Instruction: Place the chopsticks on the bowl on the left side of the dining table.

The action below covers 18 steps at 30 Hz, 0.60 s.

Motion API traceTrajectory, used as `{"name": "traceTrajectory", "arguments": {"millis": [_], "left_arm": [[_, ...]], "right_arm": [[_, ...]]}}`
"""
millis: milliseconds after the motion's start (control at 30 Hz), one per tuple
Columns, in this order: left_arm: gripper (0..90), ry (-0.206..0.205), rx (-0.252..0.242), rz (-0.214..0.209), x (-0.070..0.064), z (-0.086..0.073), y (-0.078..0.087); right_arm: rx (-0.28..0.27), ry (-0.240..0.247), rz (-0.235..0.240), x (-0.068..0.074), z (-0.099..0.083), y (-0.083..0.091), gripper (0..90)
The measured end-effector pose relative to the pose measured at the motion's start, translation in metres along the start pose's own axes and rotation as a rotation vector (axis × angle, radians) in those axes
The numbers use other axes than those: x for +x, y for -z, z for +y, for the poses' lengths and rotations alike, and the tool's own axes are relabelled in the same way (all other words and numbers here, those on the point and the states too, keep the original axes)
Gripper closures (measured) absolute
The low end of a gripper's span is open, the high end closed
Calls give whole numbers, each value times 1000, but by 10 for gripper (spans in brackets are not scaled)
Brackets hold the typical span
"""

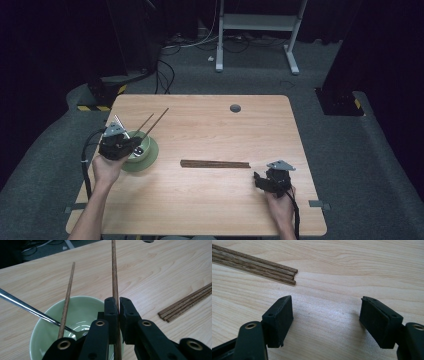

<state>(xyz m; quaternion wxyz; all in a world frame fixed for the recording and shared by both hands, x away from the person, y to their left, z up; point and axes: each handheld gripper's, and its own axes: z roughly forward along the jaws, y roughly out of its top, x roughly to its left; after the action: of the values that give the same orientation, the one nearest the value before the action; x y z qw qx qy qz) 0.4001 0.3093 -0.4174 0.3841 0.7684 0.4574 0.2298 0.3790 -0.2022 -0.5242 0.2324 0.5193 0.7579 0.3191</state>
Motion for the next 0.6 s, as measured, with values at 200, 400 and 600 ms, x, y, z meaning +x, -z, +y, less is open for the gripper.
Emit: {"name": "traceTrajectory", "arguments": {"millis": [200,400,600], "left_arm": [[845,0,14,18,2,-8,-1],[845,-2,30,39,3,-12,-1],[845,1,55,68,6,-18,-7]], "right_arm": [[0,-2,-3,0,0,0,264],[0,-2,-3,0,0,0,265],[0,-2,-4,0,0,0,264]]}}
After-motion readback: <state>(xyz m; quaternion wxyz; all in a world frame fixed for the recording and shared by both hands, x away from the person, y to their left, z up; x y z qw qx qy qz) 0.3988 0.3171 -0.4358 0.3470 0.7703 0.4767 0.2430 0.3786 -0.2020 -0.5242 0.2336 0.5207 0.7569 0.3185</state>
